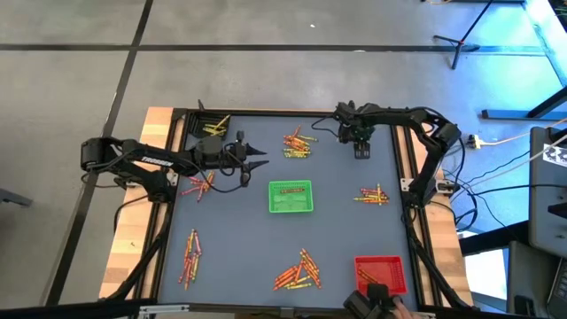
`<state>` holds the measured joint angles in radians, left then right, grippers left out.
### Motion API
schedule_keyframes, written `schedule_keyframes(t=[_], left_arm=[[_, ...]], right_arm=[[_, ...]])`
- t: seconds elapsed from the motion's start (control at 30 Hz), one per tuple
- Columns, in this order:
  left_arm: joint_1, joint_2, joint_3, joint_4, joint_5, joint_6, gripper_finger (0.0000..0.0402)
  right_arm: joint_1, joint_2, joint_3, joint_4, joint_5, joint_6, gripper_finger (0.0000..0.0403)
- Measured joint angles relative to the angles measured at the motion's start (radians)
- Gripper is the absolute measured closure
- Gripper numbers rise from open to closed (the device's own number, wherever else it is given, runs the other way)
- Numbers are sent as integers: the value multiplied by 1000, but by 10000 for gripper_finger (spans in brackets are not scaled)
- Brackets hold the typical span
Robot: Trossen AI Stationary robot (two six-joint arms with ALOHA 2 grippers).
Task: Sort crayons
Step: Put the green crayon into the black bin
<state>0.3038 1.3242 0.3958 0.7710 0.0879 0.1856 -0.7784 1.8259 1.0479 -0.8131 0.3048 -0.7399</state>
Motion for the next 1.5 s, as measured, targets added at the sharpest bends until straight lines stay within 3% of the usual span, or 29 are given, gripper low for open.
schedule_keyframes(t=[0.23, 0.77, 1.13, 1.37, 1.5], left_arm=[[0, 0, 0, 0, 0, 0, 285], [0, 0, 0, 0, 0, -1, 285], [0, 0, 0, 1, 0, 5, 285], [1, 0, 9, 22, 0, 8, 284], [0, 0, 22, 3, 0, 8, 258]], right_arm=[[0, 2, -2, -3, -8, -28, 274], [1, 5, 11, -61, -10, -4, 391], [113, -75, 61, -202, 20, 87, 397], [239, -231, 64, -130, 4, 114, 395], [300, -303, 62, -67, -56, 141, 399]])
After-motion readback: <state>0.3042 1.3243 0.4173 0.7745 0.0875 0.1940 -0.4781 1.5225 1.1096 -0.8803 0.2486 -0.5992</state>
